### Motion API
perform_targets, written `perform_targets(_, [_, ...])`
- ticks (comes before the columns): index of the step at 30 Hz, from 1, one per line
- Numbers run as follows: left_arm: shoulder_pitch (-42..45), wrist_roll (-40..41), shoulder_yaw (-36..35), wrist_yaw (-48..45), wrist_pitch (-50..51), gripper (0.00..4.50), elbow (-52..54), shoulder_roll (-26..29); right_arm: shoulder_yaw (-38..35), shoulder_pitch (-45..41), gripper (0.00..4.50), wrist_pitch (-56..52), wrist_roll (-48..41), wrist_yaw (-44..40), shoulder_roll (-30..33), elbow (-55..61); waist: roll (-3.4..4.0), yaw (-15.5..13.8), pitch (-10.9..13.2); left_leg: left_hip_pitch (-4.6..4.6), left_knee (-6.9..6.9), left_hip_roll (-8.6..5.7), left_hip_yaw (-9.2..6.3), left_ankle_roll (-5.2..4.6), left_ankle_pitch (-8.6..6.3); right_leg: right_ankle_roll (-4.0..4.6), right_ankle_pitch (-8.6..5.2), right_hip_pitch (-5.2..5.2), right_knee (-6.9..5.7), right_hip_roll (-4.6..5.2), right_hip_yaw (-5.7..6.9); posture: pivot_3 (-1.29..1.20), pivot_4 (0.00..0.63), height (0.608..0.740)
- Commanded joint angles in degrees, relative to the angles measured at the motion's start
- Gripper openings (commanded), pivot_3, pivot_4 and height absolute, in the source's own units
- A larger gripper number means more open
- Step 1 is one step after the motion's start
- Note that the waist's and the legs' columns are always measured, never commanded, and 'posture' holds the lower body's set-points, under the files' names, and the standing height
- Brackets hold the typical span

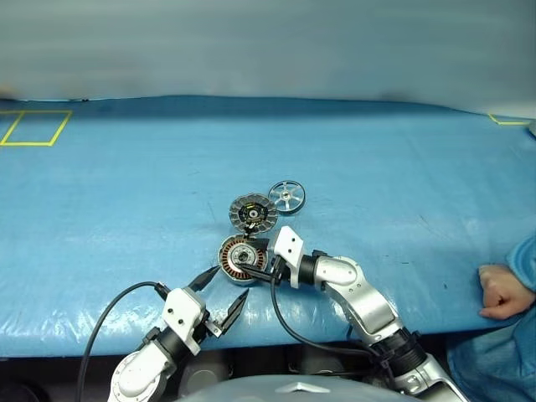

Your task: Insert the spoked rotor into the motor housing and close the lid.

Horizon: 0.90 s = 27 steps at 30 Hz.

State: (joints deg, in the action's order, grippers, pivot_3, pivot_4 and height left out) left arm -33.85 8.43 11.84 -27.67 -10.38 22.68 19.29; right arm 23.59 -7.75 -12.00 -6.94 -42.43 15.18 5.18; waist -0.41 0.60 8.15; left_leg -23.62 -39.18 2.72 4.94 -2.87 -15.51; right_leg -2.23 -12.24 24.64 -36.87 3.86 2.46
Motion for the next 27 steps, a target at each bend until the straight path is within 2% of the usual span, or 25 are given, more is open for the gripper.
perform_targets(1, [-0.3,0.1,0.3,-0.2,-1.2,3.9,0.4,0.0,-1.0,-0.4,3.06,-0.1,-0.5,0.3,0.0,1.5,0.0,0.0,0.0,0.0,0.0,0.0,0.0,0.0,0.0,0.0,0.0,0.0,0.0,0.0,0.0,0.0,0.15,0.74])
perform_targets(8, [-0.2,0.3,0.1,-0.3,-1.1,3.9,0.4,0.1,-2.4,-0.8,3.06,-1.2,-6.9,-2.9,-1.2,6.2,0.01,0.0,0.0,-0.02,0.0,0.0,0.0,0.0,0.0,0.0,0.0,0.01,0.0,0.01,0.01,0.0,0.15,0.74])
perform_targets(17, [-0.2,0.1,0.3,-0.1,-1.1,3.9,0.4,-0.1,0.2,-2.4,0.13,1.2,-1.5,-2.1,-0.3,2.3,0.01,0.0,0.0,-0.02,0.01,-0.01,0.0,0.0,0.0,0.01,0.0,0.01,0.01,0.01,0.01,0.0,0.15,0.74])
perform_targets(18, [-0.4,0.0,0.3,0.0,-1.2,3.9,0.5,-0.2,0.6,-2.6,0.03,1.0,-0.9,-1.7,-0.3,1.9,0.01,0.0,0.0,-0.02,0.01,-0.01,0.0,0.0,0.0,0.02,0.01,0.01,0.01,0.01,0.01,0.0,0.15,0.74])
perform_targets(27, [-1.0,-0.6,0.1,0.8,-1.7,3.9,0.5,-0.6,1.4,-3.3,0.03,-0.8,-0.4,-2.2,-0.8,0.3,0.02,0.0,0.0,-0.02,0.01,0.0,0.01,0.0,0.0,0.03,0.02,0.02,0.0,0.0,0.01,0.0,0.15,0.74])
